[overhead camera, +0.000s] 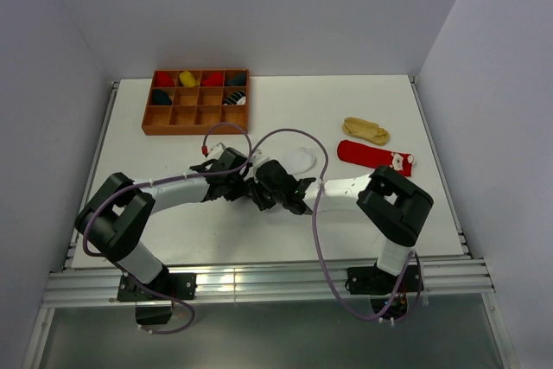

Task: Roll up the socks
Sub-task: Roll the sock at the center of the board.

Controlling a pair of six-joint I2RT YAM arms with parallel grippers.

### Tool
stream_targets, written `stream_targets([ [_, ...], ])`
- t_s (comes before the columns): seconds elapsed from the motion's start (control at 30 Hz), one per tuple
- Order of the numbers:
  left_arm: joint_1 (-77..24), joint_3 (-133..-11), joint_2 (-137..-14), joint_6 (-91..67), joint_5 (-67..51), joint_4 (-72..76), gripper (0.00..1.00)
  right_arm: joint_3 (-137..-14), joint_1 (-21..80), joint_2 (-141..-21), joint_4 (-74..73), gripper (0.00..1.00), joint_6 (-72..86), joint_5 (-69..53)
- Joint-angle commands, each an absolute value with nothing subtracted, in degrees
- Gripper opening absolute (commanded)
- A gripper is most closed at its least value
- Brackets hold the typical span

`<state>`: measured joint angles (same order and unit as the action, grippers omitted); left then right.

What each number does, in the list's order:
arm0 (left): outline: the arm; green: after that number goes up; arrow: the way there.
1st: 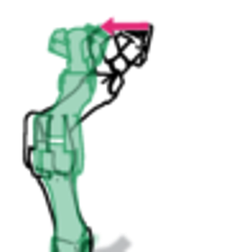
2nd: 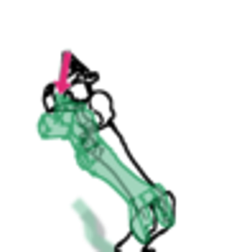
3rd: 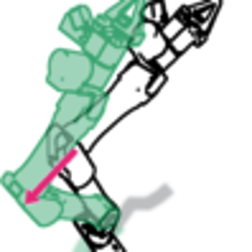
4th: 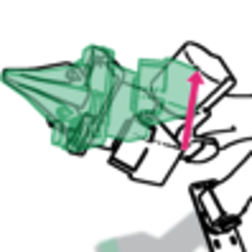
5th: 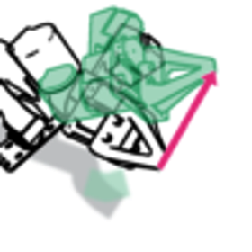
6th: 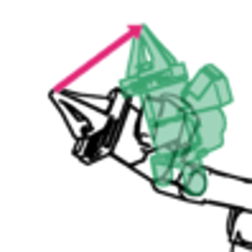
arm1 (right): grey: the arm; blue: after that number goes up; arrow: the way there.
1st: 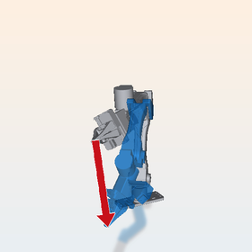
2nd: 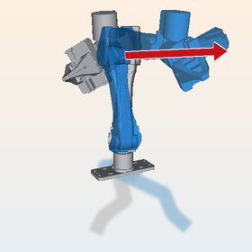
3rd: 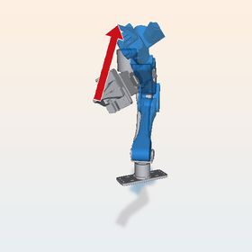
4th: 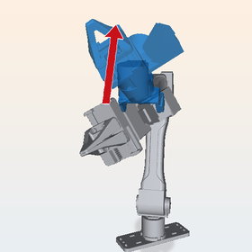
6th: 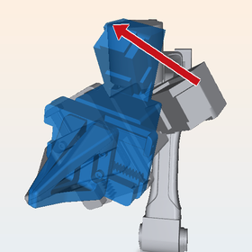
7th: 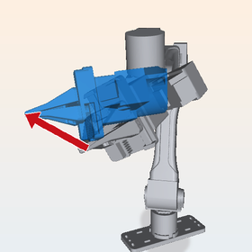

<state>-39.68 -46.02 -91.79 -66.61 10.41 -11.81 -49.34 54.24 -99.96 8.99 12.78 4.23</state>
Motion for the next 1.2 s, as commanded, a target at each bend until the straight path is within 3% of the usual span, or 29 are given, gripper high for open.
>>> stream_targets([
  [0.0, -40.60, -46.67, -93.43, -63.72, 10.02, -17.23, 0.27, -50.54, 54.23, -104.58, 1.59, 0.42, 12.65, 9.14],
  [0.13, -40.61, -46.85, -93.25, -63.37, 10.20, -17.49, 0.27, -51.68, 54.32, -107.83, -2.02, 0.38, 13.71, 11.07],
  [0.23, -40.60, -46.93, -93.08, -63.46, 10.28, -17.49, 0.27, -51.95, 54.40, -109.51, -3.69, 0.22, 14.41, 12.30],
  [0.43, -40.52, -47.11, -92.46, -63.72, 10.37, -17.31, 0.27, -51.33, 54.32, -109.69, -4.04, 0.00, 15.47, 11.52],
  [0.6, -40.43, -46.23, -90.71, -64.86, 11.42, -16.97, 0.30, -51.85, 52.92, -107.67, -3.69, 0.00, 14.94, 2.66],
  [0.73, -40.52, -44.74, -85.62, -66.09, 13.53, -16.61, 0.46, -53.08, 49.24, -104.51, -3.17, 0.00, 16.69, -10.51],
  [0.9, -40.52, -43.33, -80.52, -67.94, 15.73, -16.79, 0.57, -51.16, 41.94, -105.20, 6.58, 0.00, 25.82, -32.14],
  [1.17, -40.52, -41.22, -78.31, -69.61, 15.47, -15.65, 0.59, -45.36, 33.32, -112.23, 29.51, 0.00, 46.65, -50.61],
])
